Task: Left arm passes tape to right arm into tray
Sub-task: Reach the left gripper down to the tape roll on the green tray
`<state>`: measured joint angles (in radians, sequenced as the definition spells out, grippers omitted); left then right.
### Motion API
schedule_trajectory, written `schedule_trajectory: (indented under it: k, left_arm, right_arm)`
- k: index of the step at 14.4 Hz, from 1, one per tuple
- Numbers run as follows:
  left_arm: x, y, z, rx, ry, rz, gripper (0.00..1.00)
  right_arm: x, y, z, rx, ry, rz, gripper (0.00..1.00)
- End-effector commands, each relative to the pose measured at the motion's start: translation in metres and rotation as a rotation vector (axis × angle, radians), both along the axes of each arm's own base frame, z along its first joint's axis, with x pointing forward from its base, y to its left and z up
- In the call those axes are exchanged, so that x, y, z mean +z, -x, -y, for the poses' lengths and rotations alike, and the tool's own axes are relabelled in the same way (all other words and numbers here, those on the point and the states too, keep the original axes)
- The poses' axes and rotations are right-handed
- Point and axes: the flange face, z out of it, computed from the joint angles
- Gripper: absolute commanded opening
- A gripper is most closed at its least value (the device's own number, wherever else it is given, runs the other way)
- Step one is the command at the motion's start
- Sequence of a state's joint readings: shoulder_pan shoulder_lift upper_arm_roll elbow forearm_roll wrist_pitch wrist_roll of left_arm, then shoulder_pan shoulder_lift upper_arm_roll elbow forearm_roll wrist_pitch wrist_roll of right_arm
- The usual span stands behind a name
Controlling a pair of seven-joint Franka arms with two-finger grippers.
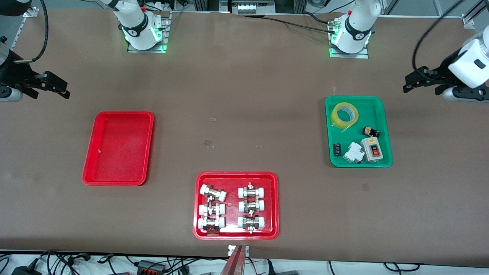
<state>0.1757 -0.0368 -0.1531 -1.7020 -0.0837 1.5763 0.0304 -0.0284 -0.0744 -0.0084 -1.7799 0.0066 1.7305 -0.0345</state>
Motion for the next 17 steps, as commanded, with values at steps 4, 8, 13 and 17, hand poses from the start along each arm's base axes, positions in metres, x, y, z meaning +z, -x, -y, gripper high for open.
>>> schedule_trajectory:
  k: [4, 8, 13, 17]
  left_arm:
    - [-0.077, -0.033, -0.044, 0.068, 0.05, -0.096, 1.0]
    - [-0.155, -0.024, -0.045, 0.081, 0.052, -0.16, 1.0]
    - [-0.265, 0.034, -0.023, 0.079, 0.027, -0.158, 1.0]
    - [-0.327, 0.036, -0.002, 0.056, 0.04, -0.168, 1.0]
  right_arm:
    - [0.006, 0.0, -0.002, 0.008, -0.002, -0.002, 1.0]
    - [0.008, 0.0, -0.003, 0.006, -0.008, 0.003, 1.0]
    - [0.009, -0.002, -0.004, 0.007, -0.011, 0.002, 1.0]
    - [0.008, -0.003, -0.003, 0.007, -0.011, 0.002, 1.0]
